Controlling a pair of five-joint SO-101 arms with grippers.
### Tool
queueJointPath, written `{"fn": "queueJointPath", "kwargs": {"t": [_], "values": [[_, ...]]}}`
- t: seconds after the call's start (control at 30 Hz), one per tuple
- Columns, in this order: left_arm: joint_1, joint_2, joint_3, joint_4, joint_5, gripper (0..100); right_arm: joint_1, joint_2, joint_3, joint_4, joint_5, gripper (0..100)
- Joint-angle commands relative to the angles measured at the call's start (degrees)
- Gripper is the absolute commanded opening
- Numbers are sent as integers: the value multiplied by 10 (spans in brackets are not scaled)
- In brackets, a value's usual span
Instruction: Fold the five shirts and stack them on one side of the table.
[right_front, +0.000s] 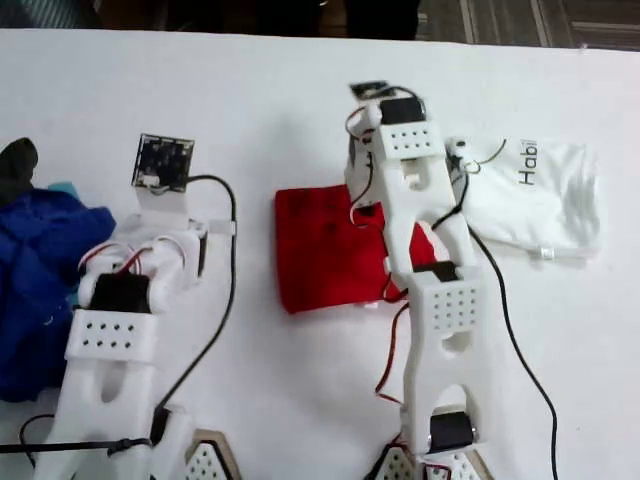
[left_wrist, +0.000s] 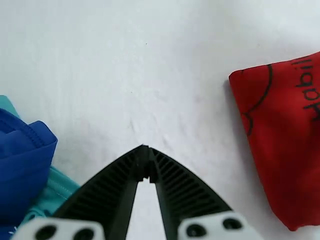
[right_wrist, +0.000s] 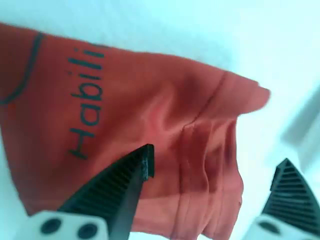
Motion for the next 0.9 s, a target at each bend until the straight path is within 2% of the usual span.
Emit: {"fn": "queueJointPath", "kwargs": {"t": [0.0, 0.43, 0.63, 0.73, 0.8, 0.87], "values": [[-4, -18, -3, 3, -3, 27, -8, -58, -4, 12, -14, 368], [-4, -15, -3, 0, -3, 27, -23, 48, 40, -12, -1, 373], [-4, -15, -3, 0, -3, 27, -17, 111, 40, -29, 25, 459], [-4, -15, -3, 0, -3, 27, -21, 124, 40, -29, 25, 457], [-4, -15, -3, 0, -3, 27, -21, 128, 40, -27, 25, 400], [-4, -17, -3, 2, -3, 27, -21, 131, 40, -24, 25, 253]]}}
